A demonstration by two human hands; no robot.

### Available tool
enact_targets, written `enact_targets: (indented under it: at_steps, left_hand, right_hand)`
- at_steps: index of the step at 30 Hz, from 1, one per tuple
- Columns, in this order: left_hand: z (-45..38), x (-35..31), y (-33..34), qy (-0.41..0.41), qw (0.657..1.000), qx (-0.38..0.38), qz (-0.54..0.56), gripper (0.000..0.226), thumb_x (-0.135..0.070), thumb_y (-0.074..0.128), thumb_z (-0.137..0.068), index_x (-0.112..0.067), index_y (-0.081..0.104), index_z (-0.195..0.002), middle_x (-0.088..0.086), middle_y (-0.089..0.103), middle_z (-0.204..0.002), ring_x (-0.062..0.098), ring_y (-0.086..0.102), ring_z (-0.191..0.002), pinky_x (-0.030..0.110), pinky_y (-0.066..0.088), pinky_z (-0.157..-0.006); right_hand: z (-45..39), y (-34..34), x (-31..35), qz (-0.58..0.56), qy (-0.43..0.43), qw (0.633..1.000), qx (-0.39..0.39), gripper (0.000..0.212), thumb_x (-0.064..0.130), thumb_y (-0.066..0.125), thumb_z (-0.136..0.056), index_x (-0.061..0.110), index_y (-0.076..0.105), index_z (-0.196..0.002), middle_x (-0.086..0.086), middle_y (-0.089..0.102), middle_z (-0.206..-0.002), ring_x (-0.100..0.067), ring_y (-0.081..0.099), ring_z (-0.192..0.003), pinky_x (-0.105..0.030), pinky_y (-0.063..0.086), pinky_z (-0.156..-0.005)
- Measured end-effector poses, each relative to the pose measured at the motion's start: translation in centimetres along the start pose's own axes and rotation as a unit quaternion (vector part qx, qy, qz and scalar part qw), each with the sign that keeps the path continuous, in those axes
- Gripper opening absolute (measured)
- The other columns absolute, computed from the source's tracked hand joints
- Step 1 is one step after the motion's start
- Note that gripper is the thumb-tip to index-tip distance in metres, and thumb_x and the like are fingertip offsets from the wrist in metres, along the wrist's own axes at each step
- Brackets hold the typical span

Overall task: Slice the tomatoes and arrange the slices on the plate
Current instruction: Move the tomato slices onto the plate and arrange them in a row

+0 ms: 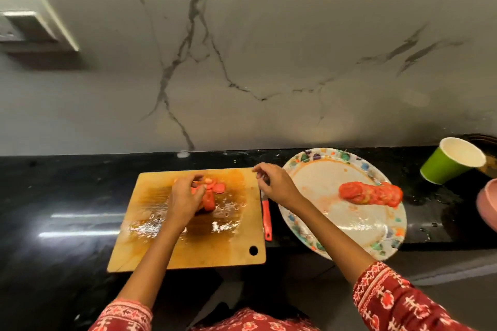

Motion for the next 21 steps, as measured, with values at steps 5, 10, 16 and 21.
enact_targets:
  at_steps: [5,10,16,21]
  left_hand:
    - [0.2,4.1,-4.2,-0.027,0.999,-0.033,0.018,0.027,-0.012,0.065,-0.084,-0.008,0.063,-0.112,0.007,0.067,-0.102,0.015,0.059,-0.09,0.027,0.048,-0.076]
    - [0.7,5.6,-5.1,-0.035,0.998,-0.013,0.053,0.026,-0.013,0.067,-0.083,-0.011,0.064,-0.109,0.002,0.066,-0.099,0.013,0.059,-0.088,0.025,0.048,-0.076]
    - [0.9,6.3,-5.2,-0.021,0.997,0.007,0.075,0.026,-0.014,0.066,-0.084,-0.014,0.064,-0.11,-0.003,0.064,-0.098,0.007,0.058,-0.083,0.012,0.045,-0.067]
    - [0.8,6.0,-5.0,-0.015,0.995,0.02,0.093,0.029,-0.011,0.064,-0.085,-0.014,0.062,-0.114,-0.001,0.063,-0.104,0.007,0.057,-0.087,0.021,0.052,-0.072]
  right_hand:
    - [-0.9,3.6,2.8,0.005,0.012,0.998,0.056,0.024,0.007,0.054,-0.087,0.008,0.062,-0.11,-0.006,0.064,-0.095,-0.016,0.057,-0.087,-0.037,0.05,-0.08]
    - [-1.7,7.1,6.5,0.053,-0.005,0.992,0.11,0.029,0.029,0.062,-0.088,0.014,0.061,-0.112,-0.002,0.064,-0.099,-0.015,0.057,-0.091,-0.025,0.044,-0.07]
    - [-1.7,9.1,8.0,0.156,0.021,0.978,0.137,0.065,0.041,0.069,-0.08,0.019,0.043,-0.135,-0.001,0.06,-0.118,-0.018,0.054,-0.111,-0.028,0.043,-0.084]
    - [-1.6,8.8,7.2,0.073,0.075,0.976,0.193,0.059,0.023,0.077,-0.074,0.017,0.049,-0.126,-0.002,0.062,-0.098,-0.018,0.059,-0.097,-0.028,0.046,-0.083]
Point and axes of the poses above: each hand's wrist, its own z-axis away from the middle knuckle, its own y-axis out of the palm, x = y × z, the point moved 1 cm from there along -z, towards the middle knuckle
